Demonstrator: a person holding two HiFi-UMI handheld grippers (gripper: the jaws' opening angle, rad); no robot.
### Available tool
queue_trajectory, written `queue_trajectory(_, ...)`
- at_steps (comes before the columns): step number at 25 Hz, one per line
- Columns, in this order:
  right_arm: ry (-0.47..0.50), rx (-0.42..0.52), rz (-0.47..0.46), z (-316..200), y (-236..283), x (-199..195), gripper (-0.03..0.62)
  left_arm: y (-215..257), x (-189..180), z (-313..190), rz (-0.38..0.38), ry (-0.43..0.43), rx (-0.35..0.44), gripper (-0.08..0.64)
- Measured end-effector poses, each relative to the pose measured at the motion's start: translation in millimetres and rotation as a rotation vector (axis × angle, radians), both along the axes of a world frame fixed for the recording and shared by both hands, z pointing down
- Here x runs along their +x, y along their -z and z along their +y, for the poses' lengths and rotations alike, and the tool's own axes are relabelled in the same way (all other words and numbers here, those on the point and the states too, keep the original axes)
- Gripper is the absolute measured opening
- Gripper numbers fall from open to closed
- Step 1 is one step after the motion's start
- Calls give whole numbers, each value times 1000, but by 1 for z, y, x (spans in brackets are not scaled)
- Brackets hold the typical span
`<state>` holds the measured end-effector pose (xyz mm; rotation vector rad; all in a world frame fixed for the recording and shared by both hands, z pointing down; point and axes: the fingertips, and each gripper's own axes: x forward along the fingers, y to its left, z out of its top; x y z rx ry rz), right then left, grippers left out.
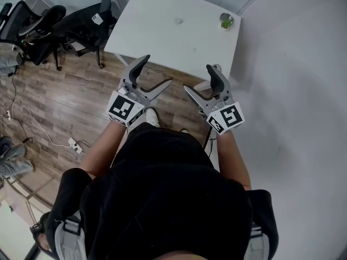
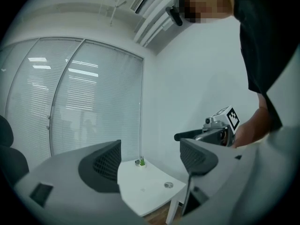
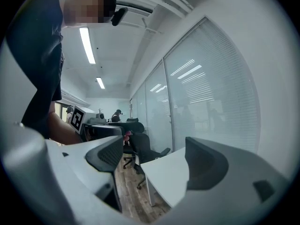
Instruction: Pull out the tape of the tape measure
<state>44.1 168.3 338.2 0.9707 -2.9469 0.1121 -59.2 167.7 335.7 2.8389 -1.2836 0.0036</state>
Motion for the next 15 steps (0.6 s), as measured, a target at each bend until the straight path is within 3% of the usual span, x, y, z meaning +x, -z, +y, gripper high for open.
queue_trajectory(9,-47,-4,11,-24,-1,-50,402,-6,-54,-33,10,-25,0,402)
queue_trajectory(15,-53,-22,10,-38,-9,-61,399,-10,-71,-47,14,-13,-12,402)
